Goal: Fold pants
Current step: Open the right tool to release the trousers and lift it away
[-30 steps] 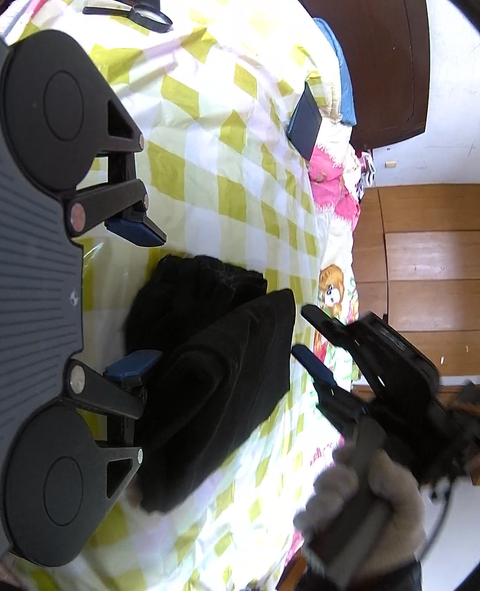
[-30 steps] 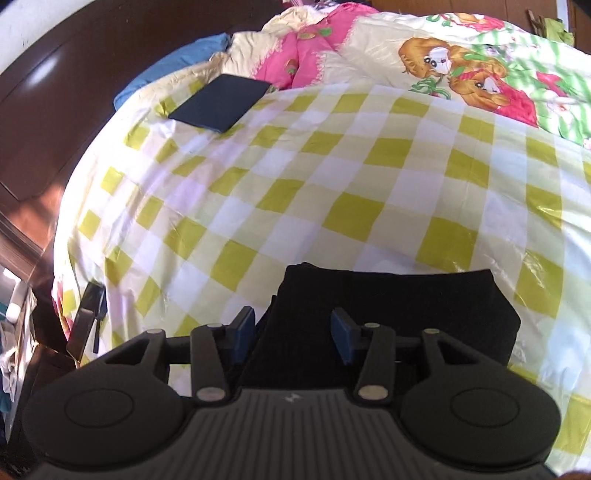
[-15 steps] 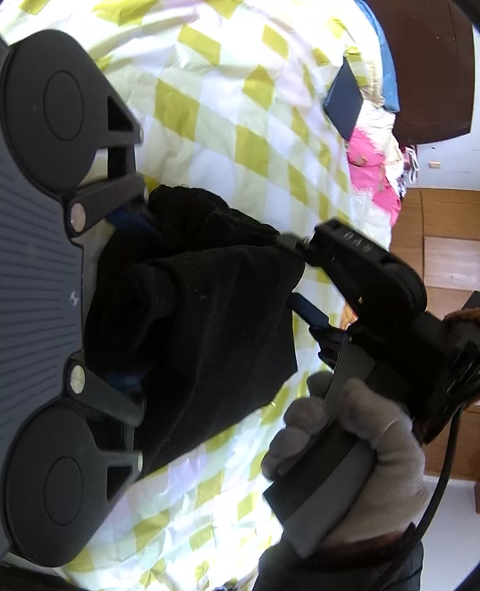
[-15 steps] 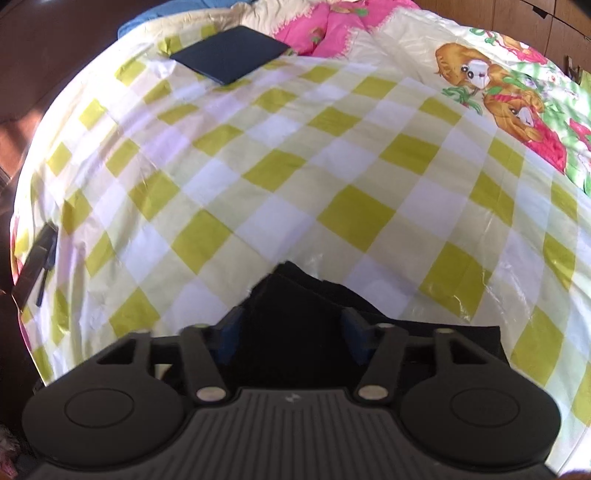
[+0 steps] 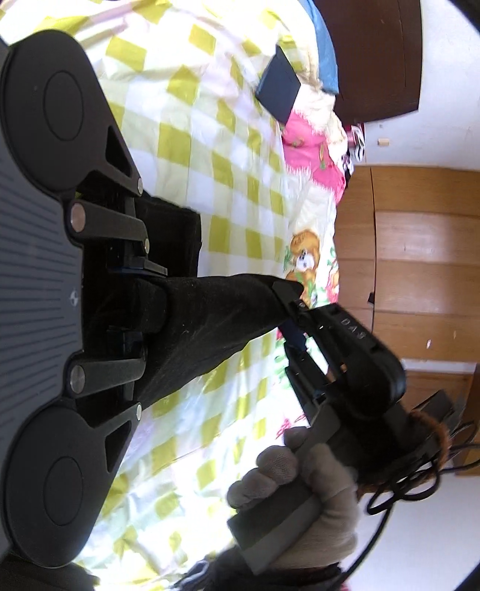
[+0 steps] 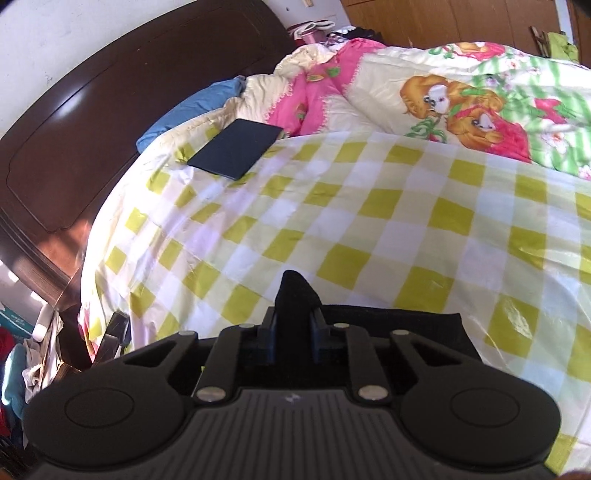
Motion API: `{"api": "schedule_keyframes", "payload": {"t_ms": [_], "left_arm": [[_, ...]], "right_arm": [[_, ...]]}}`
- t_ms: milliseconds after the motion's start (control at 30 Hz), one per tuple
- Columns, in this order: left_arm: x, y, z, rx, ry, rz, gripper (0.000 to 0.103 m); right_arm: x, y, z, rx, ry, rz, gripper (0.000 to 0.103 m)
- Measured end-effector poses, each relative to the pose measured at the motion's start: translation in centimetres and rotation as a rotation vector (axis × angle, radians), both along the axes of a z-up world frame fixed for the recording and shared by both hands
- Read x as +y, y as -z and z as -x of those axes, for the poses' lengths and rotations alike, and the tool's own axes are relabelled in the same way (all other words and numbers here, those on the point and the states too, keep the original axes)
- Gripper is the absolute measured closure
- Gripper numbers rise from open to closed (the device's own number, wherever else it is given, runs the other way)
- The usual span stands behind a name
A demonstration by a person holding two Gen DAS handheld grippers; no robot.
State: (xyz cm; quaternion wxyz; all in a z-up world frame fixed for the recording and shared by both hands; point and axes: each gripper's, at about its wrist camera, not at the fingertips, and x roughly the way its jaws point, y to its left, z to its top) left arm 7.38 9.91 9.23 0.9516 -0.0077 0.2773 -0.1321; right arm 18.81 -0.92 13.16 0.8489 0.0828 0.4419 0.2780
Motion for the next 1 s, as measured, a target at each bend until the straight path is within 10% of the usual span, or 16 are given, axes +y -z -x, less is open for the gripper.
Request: {"api": "schedule_keyframes", "payload": {"t_ms": [367, 667, 733, 1000], "left_arm": [[11.2, 6.8, -5.5, 0.154, -0.185, 0.310, 0.067], [14.0, 9.0, -8.5, 0.151, -0.238, 0.360, 0.059], [14.9, 9.6, -8.2, 0.158, -0.257, 0.387, 0.049], [14.9, 9.3, -5.9, 0.183, -0.343, 0.312, 0.024]], "right_arm": [[7.0, 8.3, -6.0, 0.158, 0.031, -0.039, 0.085], [5.5, 13.6, -9.1, 0.266, 0.221, -0.235, 0.079], [5.6, 13.1, -9.4, 0.233, 0.229, -0.241, 0.063], [10.0, 11.4, -8.5, 0.027, 0.084, -0.025, 0.061]]}}
